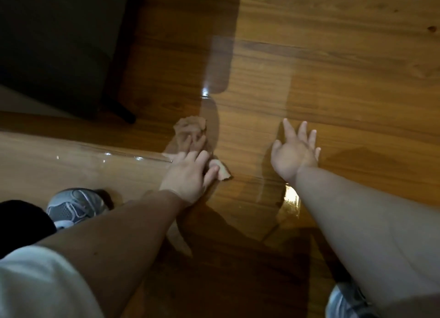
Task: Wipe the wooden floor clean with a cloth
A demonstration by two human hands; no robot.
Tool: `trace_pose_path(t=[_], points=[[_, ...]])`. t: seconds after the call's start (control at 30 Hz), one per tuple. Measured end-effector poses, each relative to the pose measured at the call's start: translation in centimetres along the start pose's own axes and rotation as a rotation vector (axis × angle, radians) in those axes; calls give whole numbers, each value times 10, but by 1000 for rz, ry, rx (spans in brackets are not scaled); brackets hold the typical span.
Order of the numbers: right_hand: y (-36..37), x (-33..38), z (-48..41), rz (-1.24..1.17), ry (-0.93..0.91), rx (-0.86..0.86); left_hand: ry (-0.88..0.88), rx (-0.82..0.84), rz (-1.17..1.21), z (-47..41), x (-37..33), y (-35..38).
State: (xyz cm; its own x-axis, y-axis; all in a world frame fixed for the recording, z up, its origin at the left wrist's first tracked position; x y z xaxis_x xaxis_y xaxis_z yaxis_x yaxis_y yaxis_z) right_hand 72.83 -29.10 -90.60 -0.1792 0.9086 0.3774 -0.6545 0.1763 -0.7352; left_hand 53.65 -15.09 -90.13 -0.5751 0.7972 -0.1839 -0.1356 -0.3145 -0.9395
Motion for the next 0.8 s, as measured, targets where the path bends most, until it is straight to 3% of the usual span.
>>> trace_pose_path(t=[0.1, 0.2, 0.27, 0.33, 0.47, 0.53, 0.6, 0.73, 0.8], points=[[-3, 5, -9, 10, -16, -16, -12, -120, 24, -23, 25, -15], [-7, 8, -19, -10, -7, -32, -354, -123, -45, -42, 79, -32], [-10, 10, -25, -18, 10, -49, -463, -154, 28, -40, 75, -32], [-9, 15, -29, -23, 5, -49, -327, -137, 56, -31, 37, -22], [-5, 25, -30, 1, -24, -52, 196, 16, 17, -13, -49, 13], [1, 27, -28, 20, -42, -51, 267, 6, -6, -25, -44, 10], [10, 29, -26, 49, -62, -36, 172, -64, -47, -41, -8, -1], [11, 25, -26, 125, -72, -42, -364, -122, -110, -50, 89, -24], [6, 26, -32, 136, -69, -64, -496, -128, -53, -52, 98, -26]])
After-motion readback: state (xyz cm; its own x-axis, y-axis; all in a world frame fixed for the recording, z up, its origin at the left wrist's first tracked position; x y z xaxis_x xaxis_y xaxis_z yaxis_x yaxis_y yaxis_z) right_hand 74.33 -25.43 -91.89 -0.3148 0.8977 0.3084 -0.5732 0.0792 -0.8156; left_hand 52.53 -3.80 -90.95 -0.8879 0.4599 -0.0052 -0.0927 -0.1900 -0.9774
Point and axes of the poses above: each hand's wrist, its own z-axis away from the middle knuckle, its own y-axis out of the palm, x = y × z, the point moved 6 cm from there along -z, towards the middle knuckle, and after that the axes turned 5 degrees about -z, right-handed, at the moved point
